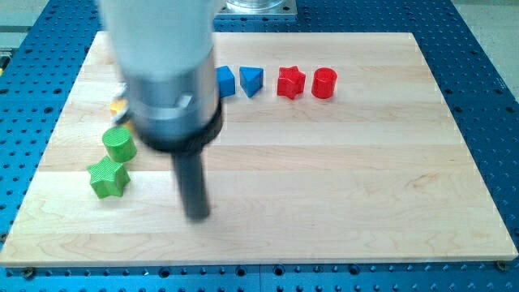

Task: Place the green blocks vertically to each other

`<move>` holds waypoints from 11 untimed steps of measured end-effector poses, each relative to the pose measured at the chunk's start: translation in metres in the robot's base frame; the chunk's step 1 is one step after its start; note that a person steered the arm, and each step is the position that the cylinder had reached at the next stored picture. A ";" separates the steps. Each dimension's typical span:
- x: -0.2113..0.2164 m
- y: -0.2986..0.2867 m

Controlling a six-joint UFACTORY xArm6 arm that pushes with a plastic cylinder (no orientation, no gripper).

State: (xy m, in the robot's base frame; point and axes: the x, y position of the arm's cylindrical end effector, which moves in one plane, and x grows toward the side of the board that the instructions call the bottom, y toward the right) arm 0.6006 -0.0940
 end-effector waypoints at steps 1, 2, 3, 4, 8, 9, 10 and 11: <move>0.017 -0.084; -0.014 -0.174; -0.051 -0.179; -0.081 -0.117; -0.103 0.012; -0.066 0.012; -0.056 0.012; -0.056 0.002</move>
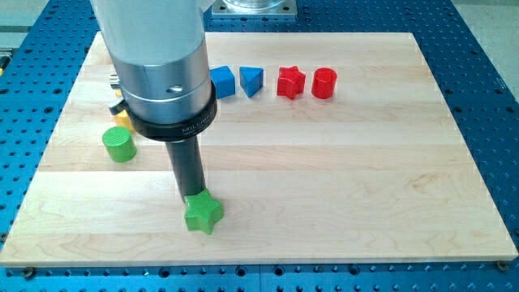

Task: Place the green blocks vertically to each other

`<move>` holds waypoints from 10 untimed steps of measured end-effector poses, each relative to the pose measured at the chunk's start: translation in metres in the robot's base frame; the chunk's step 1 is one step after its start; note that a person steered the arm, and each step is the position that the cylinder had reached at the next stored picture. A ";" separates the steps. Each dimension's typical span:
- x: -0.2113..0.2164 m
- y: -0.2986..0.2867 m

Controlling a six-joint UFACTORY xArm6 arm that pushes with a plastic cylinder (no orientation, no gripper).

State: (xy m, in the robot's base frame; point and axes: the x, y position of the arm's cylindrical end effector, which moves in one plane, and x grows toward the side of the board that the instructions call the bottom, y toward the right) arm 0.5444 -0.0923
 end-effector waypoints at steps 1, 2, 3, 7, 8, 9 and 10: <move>0.009 -0.046; 0.032 -0.038; 0.030 0.000; 0.028 -0.115; 0.031 -0.116; 0.029 -0.116; -0.007 -0.116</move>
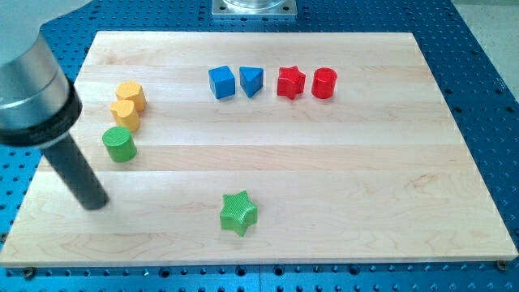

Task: Place the green blocks vertically to each other

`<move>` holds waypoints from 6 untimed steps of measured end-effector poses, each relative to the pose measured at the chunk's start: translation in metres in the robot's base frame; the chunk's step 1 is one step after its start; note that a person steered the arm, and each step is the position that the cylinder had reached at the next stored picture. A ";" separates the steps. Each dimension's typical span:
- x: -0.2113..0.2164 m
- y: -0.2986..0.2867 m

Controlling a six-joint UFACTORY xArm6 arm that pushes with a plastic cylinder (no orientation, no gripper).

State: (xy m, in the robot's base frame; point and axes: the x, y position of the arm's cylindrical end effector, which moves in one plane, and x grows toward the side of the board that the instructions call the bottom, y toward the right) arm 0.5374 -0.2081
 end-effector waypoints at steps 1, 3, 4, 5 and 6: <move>-0.042 -0.006; -0.110 0.040; -0.128 0.129; -0.149 0.226; -0.179 0.299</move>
